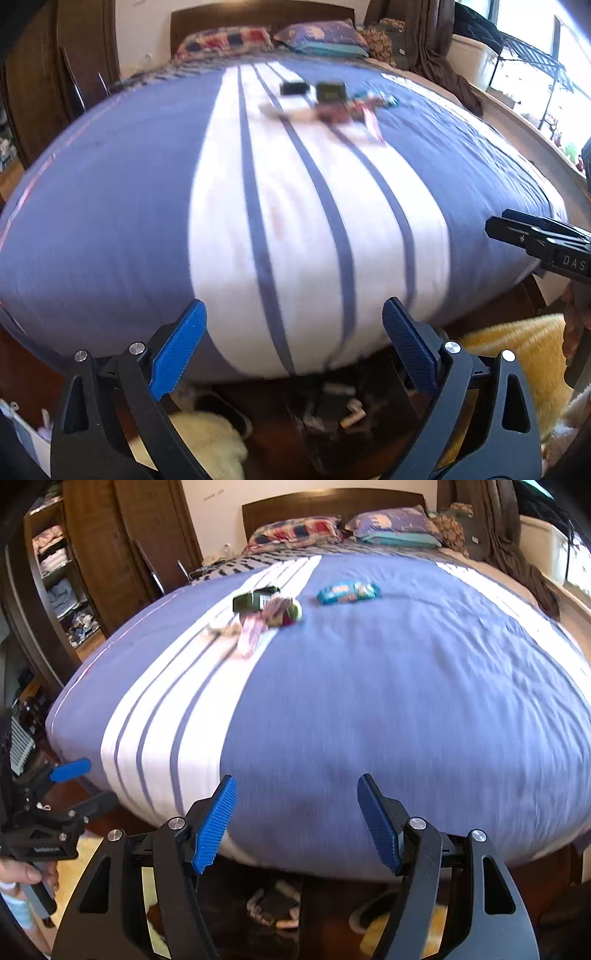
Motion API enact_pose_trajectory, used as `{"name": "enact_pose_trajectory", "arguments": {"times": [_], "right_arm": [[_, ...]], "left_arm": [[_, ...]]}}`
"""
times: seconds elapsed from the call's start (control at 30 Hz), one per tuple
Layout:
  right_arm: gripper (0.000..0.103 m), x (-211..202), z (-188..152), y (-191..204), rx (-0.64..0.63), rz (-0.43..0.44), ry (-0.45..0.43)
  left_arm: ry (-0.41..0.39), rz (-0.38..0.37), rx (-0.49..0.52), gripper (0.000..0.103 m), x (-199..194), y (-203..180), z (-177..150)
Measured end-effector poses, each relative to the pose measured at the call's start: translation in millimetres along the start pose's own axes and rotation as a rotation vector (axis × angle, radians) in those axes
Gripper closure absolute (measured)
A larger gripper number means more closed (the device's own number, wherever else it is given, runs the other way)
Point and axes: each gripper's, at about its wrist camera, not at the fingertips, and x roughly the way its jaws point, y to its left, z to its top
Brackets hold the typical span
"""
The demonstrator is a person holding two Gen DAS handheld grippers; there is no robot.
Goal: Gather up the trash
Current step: 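Grasp the pink ribbon with the right tool while the left tool grasps the white tissue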
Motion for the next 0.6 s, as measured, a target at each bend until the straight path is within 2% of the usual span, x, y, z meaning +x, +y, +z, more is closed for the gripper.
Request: {"name": "enact_pose_trajectory", "arguments": {"times": [0.47, 0.53, 0.57, 0.6], "right_arm": [[0.035, 51.9, 77.6, 19.2, -0.056, 0.071, -0.051], [0.040, 63.5, 88.7, 21.6, -0.059, 0.080, -0.052], [0.048, 69.0, 93.6, 22.9, -0.059, 0.084, -0.050], [0.051, 72.8, 97.0, 23.8, -0.058, 0.090, -0.048]], "left_arm": [[-0.068, 0.096, 0.000, 0.011, 51.4, 39.7, 103.8], [-0.075, 0.104, -0.002, 0.011, 60.0, 46.5, 118.0], [-0.079, 0.105, -0.003, 0.011, 64.1, 48.6, 125.4], [-0.084, 0.104, -0.002, 0.013, 67.8, 49.6, 131.6]]}}
